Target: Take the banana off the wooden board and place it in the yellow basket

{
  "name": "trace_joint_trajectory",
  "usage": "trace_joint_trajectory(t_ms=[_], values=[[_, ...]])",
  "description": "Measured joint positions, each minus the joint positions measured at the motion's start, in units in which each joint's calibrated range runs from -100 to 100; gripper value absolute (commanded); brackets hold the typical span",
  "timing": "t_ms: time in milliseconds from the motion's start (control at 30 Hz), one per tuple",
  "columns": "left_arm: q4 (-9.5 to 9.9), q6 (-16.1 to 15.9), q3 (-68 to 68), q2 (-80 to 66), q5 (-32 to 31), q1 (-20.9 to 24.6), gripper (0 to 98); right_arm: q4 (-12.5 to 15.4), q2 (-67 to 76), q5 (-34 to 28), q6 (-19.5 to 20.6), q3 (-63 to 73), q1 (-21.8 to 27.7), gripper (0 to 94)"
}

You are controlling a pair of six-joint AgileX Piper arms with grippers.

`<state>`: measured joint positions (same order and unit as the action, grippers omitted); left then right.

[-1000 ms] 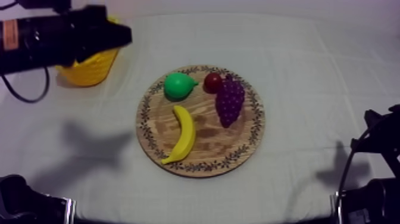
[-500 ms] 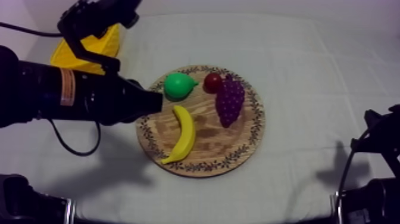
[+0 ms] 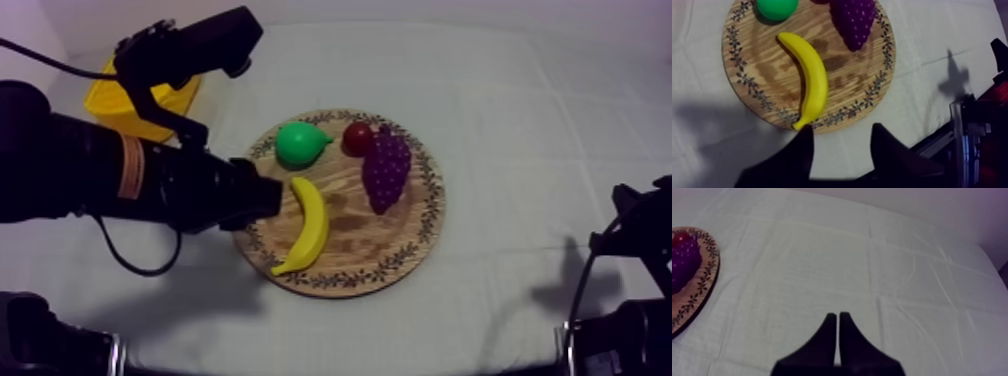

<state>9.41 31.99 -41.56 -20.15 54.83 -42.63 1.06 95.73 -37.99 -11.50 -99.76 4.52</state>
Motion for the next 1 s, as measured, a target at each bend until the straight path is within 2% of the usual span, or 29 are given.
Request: trace_joint_trajectory(t_ms=[167,500,733,1000], values=[[2.38,2.72,-0.34,0.24,0.62,-2.17,61.0,0.00,0.00,0.00,0.00,0.00,0.00,0.3],[1.12,1.02,-0.70,3.29,-1.01,-1.36,62.0,0.00,0.00,-0.08,0.00,0.00,0.00,0.3],[-0.76,-0.10,1.27,9.68,-2.48,0.09,60.4,0.00,0.00,-0.02,0.00,0.00,0.00,0.3],[-4.71,-4.04,6.81,21.09,-2.00,2.82,59.3,0.00,0.00,-0.02,0.00,0.00,0.00,0.3]])
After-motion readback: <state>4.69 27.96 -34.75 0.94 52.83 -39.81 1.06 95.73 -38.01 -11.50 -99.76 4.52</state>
